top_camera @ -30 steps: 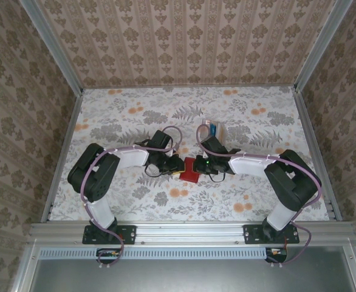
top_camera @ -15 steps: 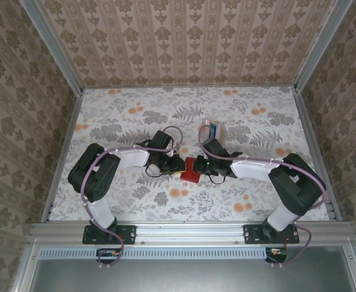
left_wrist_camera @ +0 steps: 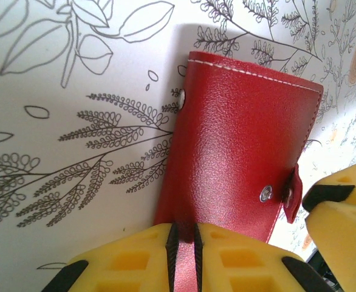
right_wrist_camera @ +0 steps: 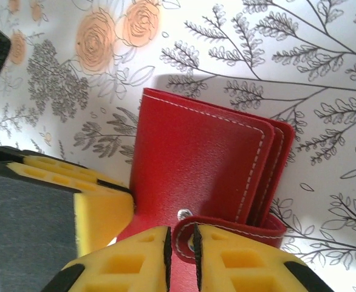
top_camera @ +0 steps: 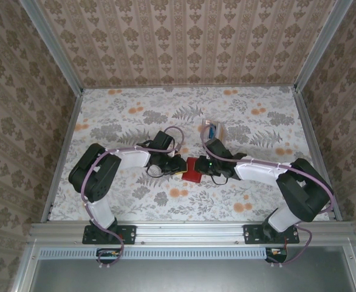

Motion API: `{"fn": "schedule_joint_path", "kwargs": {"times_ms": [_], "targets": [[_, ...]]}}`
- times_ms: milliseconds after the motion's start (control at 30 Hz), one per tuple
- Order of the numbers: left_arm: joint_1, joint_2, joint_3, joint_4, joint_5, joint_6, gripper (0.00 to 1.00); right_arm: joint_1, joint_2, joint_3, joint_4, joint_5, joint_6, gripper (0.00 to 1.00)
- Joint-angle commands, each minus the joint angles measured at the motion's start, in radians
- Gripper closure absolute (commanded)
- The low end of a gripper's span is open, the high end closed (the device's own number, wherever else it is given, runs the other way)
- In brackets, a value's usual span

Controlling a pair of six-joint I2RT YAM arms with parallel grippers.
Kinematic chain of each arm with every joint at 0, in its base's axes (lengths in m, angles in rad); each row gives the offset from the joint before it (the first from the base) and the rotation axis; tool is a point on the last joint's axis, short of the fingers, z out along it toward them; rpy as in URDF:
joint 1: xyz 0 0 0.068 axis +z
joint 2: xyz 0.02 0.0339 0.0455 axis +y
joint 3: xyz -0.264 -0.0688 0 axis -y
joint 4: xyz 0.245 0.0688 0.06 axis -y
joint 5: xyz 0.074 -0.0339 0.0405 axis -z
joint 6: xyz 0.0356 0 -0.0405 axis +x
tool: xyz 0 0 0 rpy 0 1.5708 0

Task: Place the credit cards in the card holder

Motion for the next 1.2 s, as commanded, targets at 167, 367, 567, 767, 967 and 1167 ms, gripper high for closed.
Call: {"fn": "schedule_joint_path", "kwargs": {"times_ms": [167,367,567,767,967,1167], "targets": [[-0.014,0.036,0.002,-0.05,-0.038,0.003,0.81,0.012,0.051,0.021,-0.055,0.047,-0.018,0.64],[-0.018,0.038,0.004,-0.054,-0.04,0.001,0.81,0.036,0.092,0.086,-0.137,0.098,-0.05,0.58],[-0.019,0.036,0.004,-0.056,-0.043,0.002,0.81,0.057,0.101,0.132,-0.213,0.165,-0.06,0.71],[-0.019,0.035,0.003,-0.056,-0.04,0.003,0.81,0.058,0.094,0.136,-0.209,0.167,-0.06,0.89],[-0.019,0.032,0.001,-0.056,-0.04,0.004,0.81,0.059,0.067,0.133,-0.186,0.149,-0.068,0.88],[-0.021,0.035,0.004,-0.054,-0.04,0.002,0.81,0.058,0.074,0.144,-0.193,0.149,-0.077,0.76]]}}
